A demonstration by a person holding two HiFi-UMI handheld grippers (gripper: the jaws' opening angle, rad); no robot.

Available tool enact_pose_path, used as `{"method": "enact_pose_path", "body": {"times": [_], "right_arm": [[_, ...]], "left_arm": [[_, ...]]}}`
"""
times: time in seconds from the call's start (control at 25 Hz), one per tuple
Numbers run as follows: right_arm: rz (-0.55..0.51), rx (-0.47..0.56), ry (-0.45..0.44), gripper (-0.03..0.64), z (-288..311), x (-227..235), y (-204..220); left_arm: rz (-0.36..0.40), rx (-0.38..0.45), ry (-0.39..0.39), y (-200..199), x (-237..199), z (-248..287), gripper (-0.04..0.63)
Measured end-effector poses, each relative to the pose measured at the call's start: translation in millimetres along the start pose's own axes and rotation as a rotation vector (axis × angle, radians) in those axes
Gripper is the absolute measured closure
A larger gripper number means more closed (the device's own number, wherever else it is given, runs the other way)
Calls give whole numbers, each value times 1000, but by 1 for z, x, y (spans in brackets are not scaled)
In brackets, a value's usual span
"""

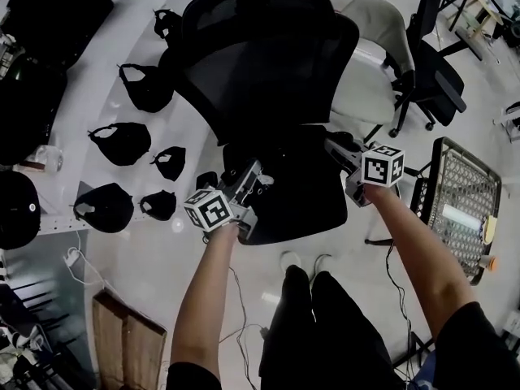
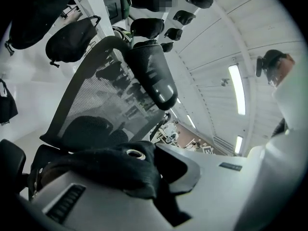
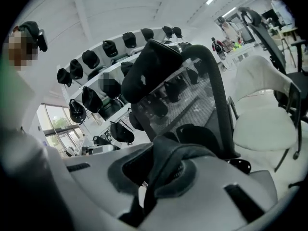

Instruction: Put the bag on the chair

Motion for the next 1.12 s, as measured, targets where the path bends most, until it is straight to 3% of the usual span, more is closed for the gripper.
{"method": "enact_pose_path", "body": {"times": [0.36, 0.52, 0.76, 1.12], "right_arm": [[160, -60, 51, 603, 37, 53, 60], [149, -145, 70, 597, 43, 71, 86], [100, -144, 75, 593, 51, 84, 97], [79, -193, 87, 567, 58, 80, 126]], "left_arm": [[-101, -55, -63, 38, -69, 8, 578], [-113, -84, -89, 59, -89, 11, 578], [-45, -112, -89, 70, -106, 12, 578], [-22, -182, -142, 95, -104, 29, 575]]}}
Point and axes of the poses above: the fingertips, and each gripper's own axes: z forward along the fingers, x to its right, y out of its underside, the point moved 4 cm from there along -z, backward along the fingers, and after that the axes turned 11 degrees about -y, right-handed, at the moved point
